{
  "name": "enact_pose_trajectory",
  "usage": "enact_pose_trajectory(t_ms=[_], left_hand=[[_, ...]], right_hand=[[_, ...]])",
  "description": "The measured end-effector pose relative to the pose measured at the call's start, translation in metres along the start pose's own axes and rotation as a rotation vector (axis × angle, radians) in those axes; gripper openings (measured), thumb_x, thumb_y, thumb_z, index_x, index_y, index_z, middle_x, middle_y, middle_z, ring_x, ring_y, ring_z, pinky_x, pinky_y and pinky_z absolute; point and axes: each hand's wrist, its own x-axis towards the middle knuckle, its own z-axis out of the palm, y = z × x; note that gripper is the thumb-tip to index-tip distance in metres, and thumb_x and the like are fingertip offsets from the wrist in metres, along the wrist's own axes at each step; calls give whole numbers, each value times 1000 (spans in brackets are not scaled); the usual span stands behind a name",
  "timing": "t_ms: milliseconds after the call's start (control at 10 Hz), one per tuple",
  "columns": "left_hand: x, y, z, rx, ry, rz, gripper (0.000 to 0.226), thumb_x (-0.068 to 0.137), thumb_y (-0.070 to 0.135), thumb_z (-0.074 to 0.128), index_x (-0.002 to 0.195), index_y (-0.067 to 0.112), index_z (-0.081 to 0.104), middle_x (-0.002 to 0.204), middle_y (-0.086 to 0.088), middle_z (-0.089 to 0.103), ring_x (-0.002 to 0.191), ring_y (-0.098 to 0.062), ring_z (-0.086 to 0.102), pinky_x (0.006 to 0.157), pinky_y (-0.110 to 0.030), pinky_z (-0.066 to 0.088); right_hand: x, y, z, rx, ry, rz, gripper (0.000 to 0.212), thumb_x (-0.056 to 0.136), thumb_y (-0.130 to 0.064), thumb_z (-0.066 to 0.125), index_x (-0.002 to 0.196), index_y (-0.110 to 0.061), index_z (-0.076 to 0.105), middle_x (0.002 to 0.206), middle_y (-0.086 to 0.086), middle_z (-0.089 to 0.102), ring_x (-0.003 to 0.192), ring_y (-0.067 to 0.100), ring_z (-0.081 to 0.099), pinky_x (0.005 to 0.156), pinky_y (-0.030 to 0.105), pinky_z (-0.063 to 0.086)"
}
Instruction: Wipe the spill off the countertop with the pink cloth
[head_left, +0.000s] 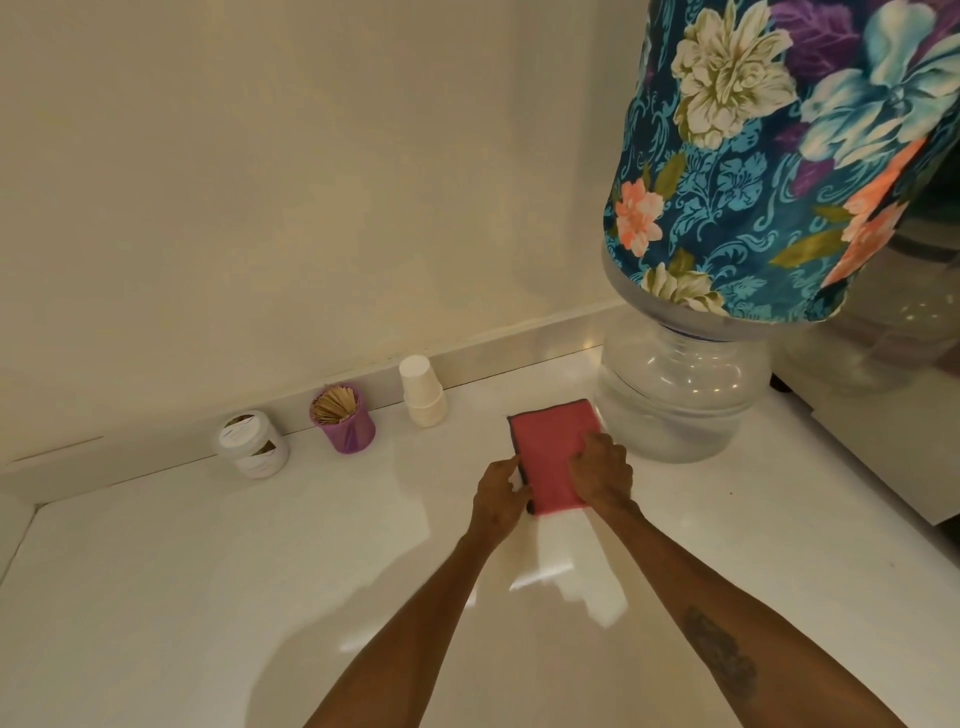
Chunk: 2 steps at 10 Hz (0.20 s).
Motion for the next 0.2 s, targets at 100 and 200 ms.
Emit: enact_pose_trajectory(t_ms=[100, 200], left_hand=[[-10, -13, -18, 212, 58, 121, 56, 101, 32, 49, 152, 13, 35, 158, -9, 36, 147, -28, 30, 121, -41, 26], [-18, -19, -36, 380, 134, 197, 59, 103, 42, 39, 155, 16, 29, 165, -6, 24, 154, -28, 11, 124, -43, 14]], right_hand=[[-17, -15, 4, -39, 30, -72, 38, 101, -19, 43, 136, -8, 51, 141, 12, 54, 128, 31, 50, 106, 43, 41], [-29, -33, 6, -51, 79, -151, 34, 103, -21, 41, 132, -9, 54, 137, 11, 57, 127, 29, 52, 108, 41, 40]])
